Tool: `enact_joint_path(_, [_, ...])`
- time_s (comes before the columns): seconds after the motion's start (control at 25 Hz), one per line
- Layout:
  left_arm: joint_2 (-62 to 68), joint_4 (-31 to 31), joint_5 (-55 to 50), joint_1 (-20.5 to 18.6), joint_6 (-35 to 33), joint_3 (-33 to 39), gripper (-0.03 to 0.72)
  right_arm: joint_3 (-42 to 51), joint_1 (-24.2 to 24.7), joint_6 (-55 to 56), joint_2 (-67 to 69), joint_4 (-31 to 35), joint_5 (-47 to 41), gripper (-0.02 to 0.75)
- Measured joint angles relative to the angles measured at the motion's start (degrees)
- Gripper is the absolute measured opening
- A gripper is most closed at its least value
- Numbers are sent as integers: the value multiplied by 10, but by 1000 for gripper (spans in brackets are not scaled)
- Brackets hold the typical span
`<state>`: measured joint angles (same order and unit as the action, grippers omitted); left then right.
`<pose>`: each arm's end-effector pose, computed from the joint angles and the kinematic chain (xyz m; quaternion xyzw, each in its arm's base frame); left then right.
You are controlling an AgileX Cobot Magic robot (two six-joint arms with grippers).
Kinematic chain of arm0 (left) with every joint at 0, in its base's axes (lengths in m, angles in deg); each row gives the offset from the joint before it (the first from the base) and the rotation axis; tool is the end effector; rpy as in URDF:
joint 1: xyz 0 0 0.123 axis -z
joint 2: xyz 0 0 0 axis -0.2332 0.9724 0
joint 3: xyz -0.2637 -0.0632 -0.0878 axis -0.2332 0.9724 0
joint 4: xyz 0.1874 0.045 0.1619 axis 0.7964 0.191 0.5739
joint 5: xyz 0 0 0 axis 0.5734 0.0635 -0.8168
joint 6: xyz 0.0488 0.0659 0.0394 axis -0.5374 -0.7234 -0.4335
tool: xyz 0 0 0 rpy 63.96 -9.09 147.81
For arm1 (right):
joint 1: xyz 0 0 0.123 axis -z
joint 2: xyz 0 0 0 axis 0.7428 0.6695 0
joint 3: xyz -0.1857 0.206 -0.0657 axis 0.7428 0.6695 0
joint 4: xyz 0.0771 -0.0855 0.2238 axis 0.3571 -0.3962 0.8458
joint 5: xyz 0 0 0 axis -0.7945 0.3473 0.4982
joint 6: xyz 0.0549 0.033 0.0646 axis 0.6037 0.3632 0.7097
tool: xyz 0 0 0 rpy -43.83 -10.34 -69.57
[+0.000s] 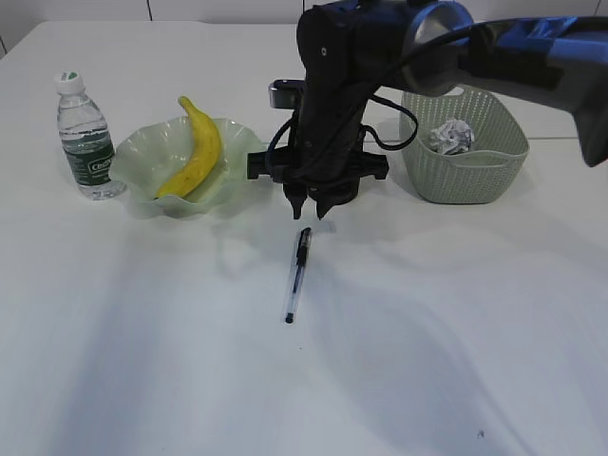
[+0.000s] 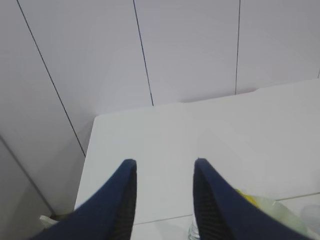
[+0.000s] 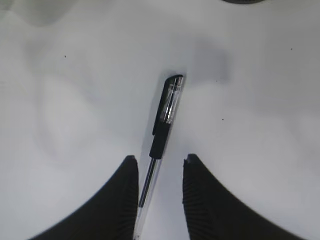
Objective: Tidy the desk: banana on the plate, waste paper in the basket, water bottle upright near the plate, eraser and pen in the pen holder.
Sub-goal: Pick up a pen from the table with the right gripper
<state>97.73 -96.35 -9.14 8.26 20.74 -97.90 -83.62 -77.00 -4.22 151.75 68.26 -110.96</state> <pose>0.2309 0.0096 0.5519 0.0522 0.7576 0.0199 0.6503 0.4286 0.2365 0.2014 -0.0282 0.9893 0.0604 0.1298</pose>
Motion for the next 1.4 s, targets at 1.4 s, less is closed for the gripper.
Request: enact_joint_path(1.4, [10,31,-114,0,0,0,260,-99,-3,56,88,40,-67,233])
